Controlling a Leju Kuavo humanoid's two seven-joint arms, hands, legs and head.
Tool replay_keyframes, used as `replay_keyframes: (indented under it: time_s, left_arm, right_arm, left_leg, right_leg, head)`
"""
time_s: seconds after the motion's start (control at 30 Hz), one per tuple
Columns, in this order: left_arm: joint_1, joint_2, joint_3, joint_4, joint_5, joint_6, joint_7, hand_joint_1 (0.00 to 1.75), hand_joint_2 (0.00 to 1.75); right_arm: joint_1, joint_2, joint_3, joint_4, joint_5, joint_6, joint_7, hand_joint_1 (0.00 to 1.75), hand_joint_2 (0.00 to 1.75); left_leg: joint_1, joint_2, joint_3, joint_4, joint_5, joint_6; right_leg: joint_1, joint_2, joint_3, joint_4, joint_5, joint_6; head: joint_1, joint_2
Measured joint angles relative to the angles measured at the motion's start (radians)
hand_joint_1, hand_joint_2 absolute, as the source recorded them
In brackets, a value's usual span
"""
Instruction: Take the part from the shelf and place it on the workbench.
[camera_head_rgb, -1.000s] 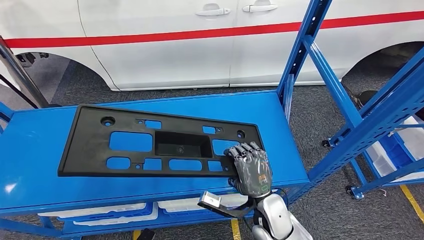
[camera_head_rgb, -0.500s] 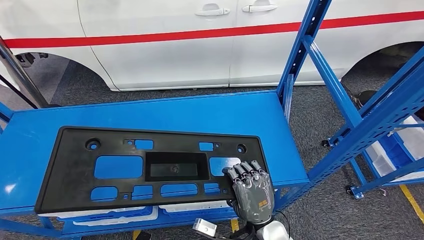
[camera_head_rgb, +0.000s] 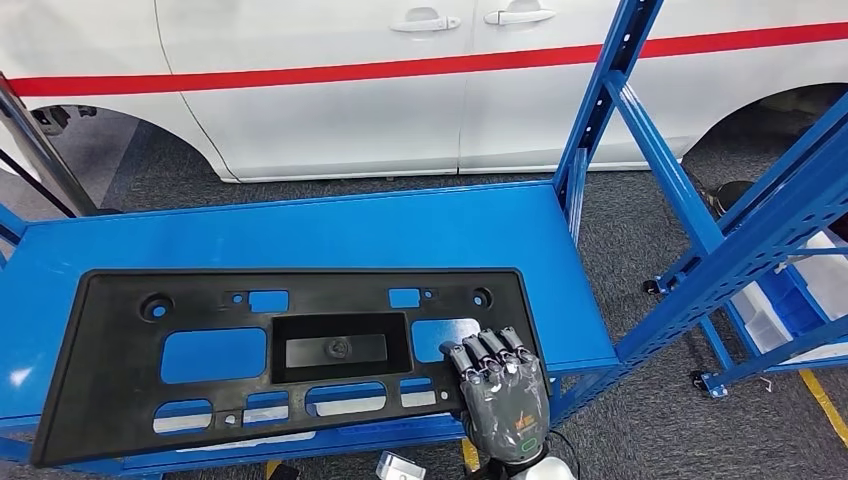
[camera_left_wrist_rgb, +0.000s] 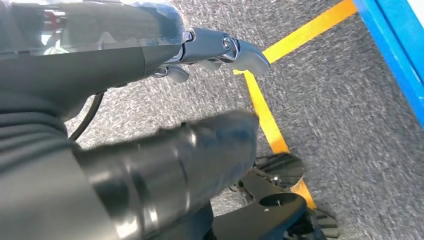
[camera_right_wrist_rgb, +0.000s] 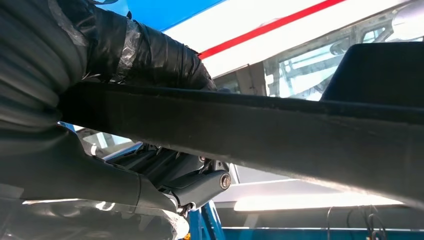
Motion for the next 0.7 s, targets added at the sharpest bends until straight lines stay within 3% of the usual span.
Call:
replay_keyframes:
  time_s: [0.37, 0.7]
  left_arm:
    - [0.000, 0.000, 0.005, 0.000, 0.008, -0.008, -0.008, 0.00, 1.75]
    - [0.000, 0.000, 0.021, 0.000, -0.005, 0.073, 0.059, 0.00, 1.75]
  right_arm:
    - [0.001, 0.000, 0.000, -0.015, 0.000, 0.000, -0.013, 1.75, 1.75]
    - [0.000, 0.000, 0.007, 0.012, 0.003, 0.000, 0.051, 1.75, 1.75]
  left_leg:
    - [0.000, 0.000, 0.000, 0.000, 0.000, 0.000]
    - [0.000, 0.000, 0.000, 0.000, 0.000, 0.000]
  right_leg:
    - [0.000, 0.000, 0.000, 0.000, 0.000, 0.000]
    - [0.000, 0.000, 0.000, 0.000, 0.000, 0.000]
  head:
    - [0.000, 0.000]
    - [0.000, 0.000]
